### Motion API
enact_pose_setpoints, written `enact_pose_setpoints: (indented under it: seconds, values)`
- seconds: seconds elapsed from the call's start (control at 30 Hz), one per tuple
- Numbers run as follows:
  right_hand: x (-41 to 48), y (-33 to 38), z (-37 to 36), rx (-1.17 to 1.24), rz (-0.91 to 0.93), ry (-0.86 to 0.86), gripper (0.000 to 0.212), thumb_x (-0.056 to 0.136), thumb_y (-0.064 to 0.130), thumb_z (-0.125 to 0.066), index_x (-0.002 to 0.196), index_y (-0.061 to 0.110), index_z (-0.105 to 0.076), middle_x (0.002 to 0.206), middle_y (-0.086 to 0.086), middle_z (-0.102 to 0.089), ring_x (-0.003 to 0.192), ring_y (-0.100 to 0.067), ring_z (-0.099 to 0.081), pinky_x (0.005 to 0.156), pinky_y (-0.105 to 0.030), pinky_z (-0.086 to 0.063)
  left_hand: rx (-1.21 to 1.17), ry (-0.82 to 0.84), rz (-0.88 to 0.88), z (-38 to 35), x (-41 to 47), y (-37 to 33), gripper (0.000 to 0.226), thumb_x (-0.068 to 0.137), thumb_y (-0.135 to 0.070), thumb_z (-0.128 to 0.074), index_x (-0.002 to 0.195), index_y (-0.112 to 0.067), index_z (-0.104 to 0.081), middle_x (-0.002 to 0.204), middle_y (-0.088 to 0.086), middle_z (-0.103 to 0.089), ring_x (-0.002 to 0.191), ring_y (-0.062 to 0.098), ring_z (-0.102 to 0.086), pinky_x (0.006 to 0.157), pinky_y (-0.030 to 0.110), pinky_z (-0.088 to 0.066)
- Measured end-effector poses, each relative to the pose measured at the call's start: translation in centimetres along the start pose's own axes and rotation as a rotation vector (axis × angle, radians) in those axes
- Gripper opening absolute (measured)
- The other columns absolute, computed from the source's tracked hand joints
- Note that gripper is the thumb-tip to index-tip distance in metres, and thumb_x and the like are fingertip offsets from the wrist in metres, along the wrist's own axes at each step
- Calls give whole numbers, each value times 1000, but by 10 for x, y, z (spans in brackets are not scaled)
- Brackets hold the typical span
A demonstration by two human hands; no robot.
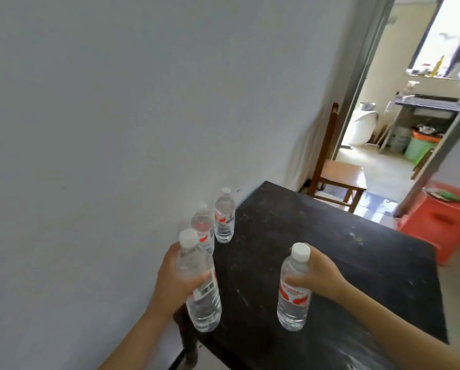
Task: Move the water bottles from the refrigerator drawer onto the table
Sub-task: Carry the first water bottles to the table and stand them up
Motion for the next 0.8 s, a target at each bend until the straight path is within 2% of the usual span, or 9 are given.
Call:
enact_pose_setpoints:
  seconds: [0.07,0.13,0.2,0.23,0.3,0.4,0.5,0.7,0.8]
  values:
    - [10,-17,10,3,-51,-34,46,64,30,-81,98,29,-49,96,6,-63,91,-14,-64,84,-33,-55,21,92,-20,-31,30,2,53,42,-40,-75,89,-35,-52,87,-33,-64,81,-8,-62,72,19,-46]
    - [25,-38,24,13,-88,-69,46,65,29,-81,97,29,-49,96,5,-63,90,-15,-64,85,-35,-55,51,162,-36,-69,61,7,58,51,-29,-83,99,-33,-52,93,-18,-67,90,2,-63,82,26,-48]
    - [39,-55,38,18,-108,-105,45,65,29,-81,97,28,-49,95,5,-63,89,-15,-64,84,-34,-55,82,182,-23,-100,90,16,67,60,-16,-84,114,-25,-46,107,-7,-60,102,14,-58,95,36,-46]
    - [45,-63,43,23,-115,-127,45,65,28,-81,97,27,-50,95,5,-63,88,-15,-64,83,-34,-55,99,183,-30,-113,103,17,68,60,-16,-84,115,-25,-44,109,-4,-57,104,17,-56,96,38,-46]
    - [64,-79,56,56,-128,-161,48,64,28,-81,101,26,-50,96,4,-62,90,-16,-63,84,-34,-55,153,193,-57,-144,133,17,68,56,-28,-83,112,-27,-44,108,-1,-59,104,20,-58,96,39,-46]
    - [92,-91,67,98,-140,-203,51,64,30,-82,102,28,-49,99,4,-62,91,-17,-63,85,-35,-54,216,195,-92,-176,175,9,66,59,-24,-82,114,-23,-46,110,2,-58,104,19,-57,95,38,-46]
    - [123,-98,75,144,-139,-253,52,64,30,-81,103,29,-47,102,4,-60,93,-18,-61,85,-36,-54,300,175,-130,-202,222,0,71,54,-36,-76,116,-20,-46,108,3,-58,101,20,-58,90,38,-49]
    - [164,-111,77,200,-176,-304,55,63,33,-81,104,30,-45,102,4,-59,92,-19,-61,81,-36,-54,566,225,-170,-241,309,-10,67,59,-22,-78,115,-13,-41,108,9,-53,95,27,-57,79,36,-50]
    - [169,-114,80,193,-197,-334,57,63,31,-81,108,28,-46,103,4,-58,93,-19,-59,81,-38,-53,647,347,-166,-243,338,-10,72,51,-30,-75,113,-10,-43,102,6,-56,91,25,-57,75,32,-46]
Point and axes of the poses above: each hand's wrist, its own x-axis towards the middle knuckle, its own z-axis out of the back of the hand, y = z × x, the point moved 9 cm from there along x, towards the middle knuckle
